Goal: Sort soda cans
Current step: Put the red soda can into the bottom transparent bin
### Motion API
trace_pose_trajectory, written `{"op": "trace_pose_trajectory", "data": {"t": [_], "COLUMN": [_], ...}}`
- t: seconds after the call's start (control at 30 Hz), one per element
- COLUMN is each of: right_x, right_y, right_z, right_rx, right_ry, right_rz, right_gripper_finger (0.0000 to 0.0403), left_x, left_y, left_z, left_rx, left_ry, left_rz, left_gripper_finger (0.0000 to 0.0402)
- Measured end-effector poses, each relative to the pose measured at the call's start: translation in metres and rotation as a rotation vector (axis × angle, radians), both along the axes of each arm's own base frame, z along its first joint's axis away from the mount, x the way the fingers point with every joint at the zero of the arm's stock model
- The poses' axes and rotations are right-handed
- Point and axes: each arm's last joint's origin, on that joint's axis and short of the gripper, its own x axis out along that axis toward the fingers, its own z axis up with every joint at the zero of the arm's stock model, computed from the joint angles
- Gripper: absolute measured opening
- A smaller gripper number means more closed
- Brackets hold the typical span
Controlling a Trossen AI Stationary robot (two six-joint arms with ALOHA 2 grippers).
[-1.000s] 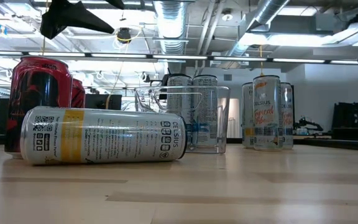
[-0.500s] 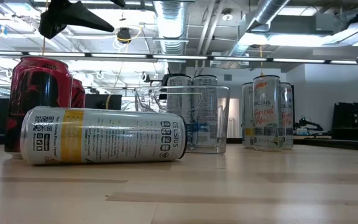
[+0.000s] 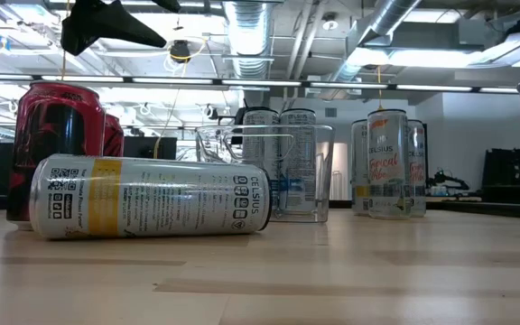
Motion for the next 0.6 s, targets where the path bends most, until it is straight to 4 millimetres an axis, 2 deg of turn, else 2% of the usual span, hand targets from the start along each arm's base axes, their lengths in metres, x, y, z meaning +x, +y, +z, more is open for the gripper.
{"op": "trace_pose_trajectory", "data": {"t": [0.13, 0.27, 0.4, 0.5, 0.6], "right_x": [-0.004, -0.010, -0.014, -0.016, -0.014], "right_y": [0.004, 0.009, 0.012, 0.010, 0.007], "right_z": [0.013, 0.031, 0.052, 0.069, 0.083], "right_rx": [-0.010, -0.055, -0.056, -0.054, -0.040], "right_ry": [-0.022, -0.125, -0.257, -0.373, -0.468], "right_rz": [0.013, 0.023, 0.009, -0.007, -0.031], "right_gripper_finger": [0.0387, 0.0390, 0.0391, 0.0391, 0.0391], "left_x": [-0.001, -0.007, -0.022, -0.038, -0.055], "left_y": [0.001, 0.007, 0.015, 0.025, 0.038], "left_z": [0.002, 0.011, 0.019, 0.015, 0.009], "left_rx": [0.024, 0.032, 0.012, -0.021, -0.076], "left_ry": [0.006, -0.010, 0.023, 0.130, 0.224], "left_rz": [-0.008, -0.014, -0.057, -0.054, 0.023], "left_gripper_finger": [0.0217, 0.0238, 0.0268, 0.0287, 0.0292]}}
